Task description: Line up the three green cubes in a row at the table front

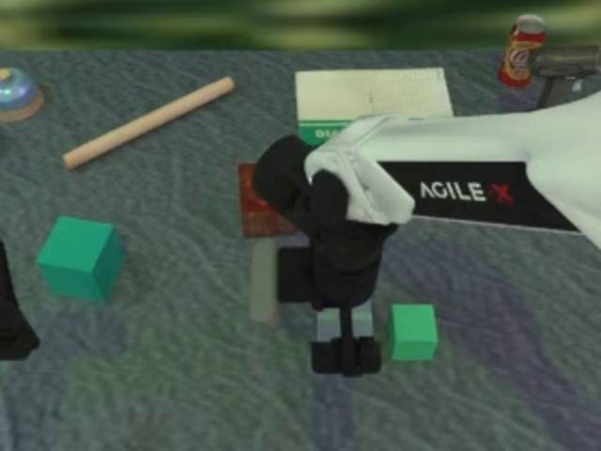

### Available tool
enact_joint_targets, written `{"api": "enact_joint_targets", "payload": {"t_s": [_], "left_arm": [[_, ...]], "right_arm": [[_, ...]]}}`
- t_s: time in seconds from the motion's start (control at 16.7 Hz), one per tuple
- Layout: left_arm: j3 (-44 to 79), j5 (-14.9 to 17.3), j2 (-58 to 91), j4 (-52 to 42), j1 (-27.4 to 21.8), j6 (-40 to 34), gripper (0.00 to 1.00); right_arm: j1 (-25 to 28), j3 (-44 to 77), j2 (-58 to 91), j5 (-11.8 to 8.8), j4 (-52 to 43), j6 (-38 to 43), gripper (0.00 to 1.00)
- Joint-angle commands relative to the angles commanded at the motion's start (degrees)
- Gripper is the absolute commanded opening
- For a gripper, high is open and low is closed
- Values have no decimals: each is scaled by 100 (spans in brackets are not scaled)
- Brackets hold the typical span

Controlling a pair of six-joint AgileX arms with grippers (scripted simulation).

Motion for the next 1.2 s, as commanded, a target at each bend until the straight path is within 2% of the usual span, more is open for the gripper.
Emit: {"api": "enact_joint_targets", "payload": {"t_s": [0.42, 0.84, 1.2], "left_arm": [[0, 0, 0, 0, 0, 0, 100], [0, 0, 0, 0, 0, 0, 100], [0, 0, 0, 0, 0, 0, 100]], "right_arm": [[-3, 17, -9, 0, -21, -1, 100], [44, 768, -415, -6, -1218, -26, 100], [18, 851, -473, -4, -1340, -19, 100]]}}
